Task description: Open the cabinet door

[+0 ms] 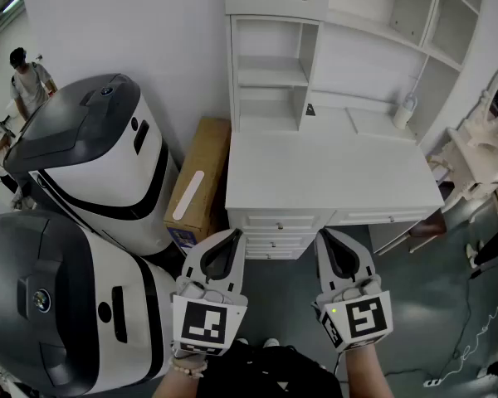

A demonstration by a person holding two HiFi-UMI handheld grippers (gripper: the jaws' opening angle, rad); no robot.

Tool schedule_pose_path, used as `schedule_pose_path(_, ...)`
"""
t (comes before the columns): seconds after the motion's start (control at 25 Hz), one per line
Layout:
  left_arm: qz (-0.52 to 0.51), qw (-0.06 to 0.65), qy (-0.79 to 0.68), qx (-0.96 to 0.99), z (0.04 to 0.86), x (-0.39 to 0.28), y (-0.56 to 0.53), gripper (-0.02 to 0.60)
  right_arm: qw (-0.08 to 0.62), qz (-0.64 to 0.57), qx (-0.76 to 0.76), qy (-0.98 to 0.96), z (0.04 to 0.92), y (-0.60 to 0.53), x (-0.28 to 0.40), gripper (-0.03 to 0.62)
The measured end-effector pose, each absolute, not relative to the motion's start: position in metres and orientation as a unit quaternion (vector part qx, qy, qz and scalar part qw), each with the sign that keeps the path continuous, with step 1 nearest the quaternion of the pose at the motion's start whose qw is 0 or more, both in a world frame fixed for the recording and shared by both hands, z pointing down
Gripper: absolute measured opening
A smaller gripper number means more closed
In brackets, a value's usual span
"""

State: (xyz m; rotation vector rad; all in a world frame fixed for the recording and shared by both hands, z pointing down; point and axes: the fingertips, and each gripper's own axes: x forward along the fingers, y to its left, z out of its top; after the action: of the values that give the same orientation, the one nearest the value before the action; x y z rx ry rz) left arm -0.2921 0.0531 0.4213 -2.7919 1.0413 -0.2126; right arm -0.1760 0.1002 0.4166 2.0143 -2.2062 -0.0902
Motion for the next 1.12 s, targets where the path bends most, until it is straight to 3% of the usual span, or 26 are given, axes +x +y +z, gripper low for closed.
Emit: schedule_pose_path(1.12,-0.068,0.078,0.34,-0.935,0.4195,-0.2843,0.0577,0.0,0.073,-0.023,0.67,-0.739,0.4173,0.1026,-0.1773,-0.001)
